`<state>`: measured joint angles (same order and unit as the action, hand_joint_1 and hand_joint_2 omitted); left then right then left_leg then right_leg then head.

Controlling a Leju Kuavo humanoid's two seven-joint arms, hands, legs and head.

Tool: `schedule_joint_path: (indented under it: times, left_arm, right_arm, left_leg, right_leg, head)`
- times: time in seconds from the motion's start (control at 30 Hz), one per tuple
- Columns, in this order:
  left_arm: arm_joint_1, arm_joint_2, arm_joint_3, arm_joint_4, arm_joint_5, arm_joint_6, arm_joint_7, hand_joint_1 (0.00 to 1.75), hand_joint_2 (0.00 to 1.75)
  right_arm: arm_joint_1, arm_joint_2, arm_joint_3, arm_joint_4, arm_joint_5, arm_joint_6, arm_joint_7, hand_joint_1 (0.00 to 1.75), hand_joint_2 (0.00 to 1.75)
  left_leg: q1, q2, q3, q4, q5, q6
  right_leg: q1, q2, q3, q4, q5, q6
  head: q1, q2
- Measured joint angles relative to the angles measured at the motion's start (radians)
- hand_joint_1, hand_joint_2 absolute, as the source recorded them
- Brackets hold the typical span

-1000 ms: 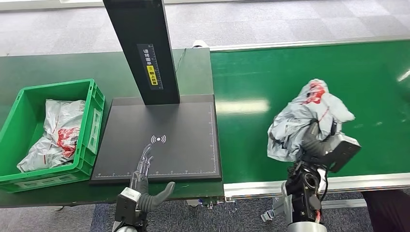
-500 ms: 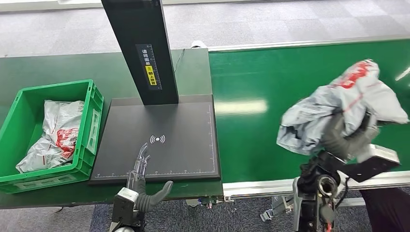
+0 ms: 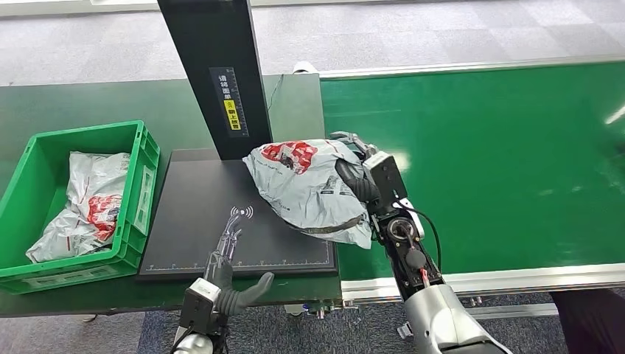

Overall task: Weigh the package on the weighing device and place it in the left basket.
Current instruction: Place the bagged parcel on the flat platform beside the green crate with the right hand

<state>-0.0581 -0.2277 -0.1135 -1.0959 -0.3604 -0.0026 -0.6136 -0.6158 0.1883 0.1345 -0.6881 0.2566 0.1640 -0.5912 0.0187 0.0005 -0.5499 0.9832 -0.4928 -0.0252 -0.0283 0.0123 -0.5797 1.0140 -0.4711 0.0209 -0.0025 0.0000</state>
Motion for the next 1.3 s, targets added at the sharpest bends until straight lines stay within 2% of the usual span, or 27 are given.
schedule_joint_path:
  times: [0.2,0.33,0.47,0.7,1.3]
  left_arm:
    - [-0.010,0.002,-0.001,0.020,0.010,0.003,-0.008,0.00,1.75]
    - [-0.011,0.003,0.000,0.024,0.011,0.008,-0.010,0.00,1.75]
    - [-0.008,0.003,0.001,0.023,0.013,0.017,-0.010,0.00,1.75]
    - [-0.006,0.003,0.002,0.022,0.015,0.018,-0.009,0.00,1.75]
    - [-0.006,0.003,0.002,0.022,0.015,0.018,-0.009,0.00,1.75]
  right_arm:
    - [-0.083,0.000,0.043,0.174,0.050,-0.026,0.065,1.71,1.75]
    - [-0.106,0.002,0.066,0.224,0.079,-0.085,0.093,0.00,1.75]
    - [-0.112,0.006,0.075,0.252,0.069,-0.144,0.111,0.00,1.75]
    - [-0.108,0.009,0.062,0.261,-0.033,-0.063,0.011,0.00,1.75]
    - [-0.100,0.011,0.059,0.261,-0.048,-0.045,0.002,0.00,1.75]
  left_leg:
    - [0.000,0.000,0.000,0.000,0.000,0.000]
    - [0.000,0.000,0.000,0.000,0.000,0.000]
    - [0.000,0.000,0.000,0.000,0.000,0.000]
    - [0.000,0.000,0.000,0.000,0.000,0.000]
    - [0.000,0.000,0.000,0.000,0.000,0.000]
  right_leg:
    - [0.000,0.000,0.000,0.000,0.000,0.000]
    - [0.000,0.000,0.000,0.000,0.000,0.000]
    - [0.000,0.000,0.000,0.000,0.000,0.000]
    - [0.000,0.000,0.000,0.000,0.000,0.000]
    - [0.000,0.000,0.000,0.000,0.000,0.000]
  head:
    - [0.000,0.000]
    - [0.000,0.000]
    - [0.000,0.000]
    - [0.000,0.000]
    - [0.000,0.000]
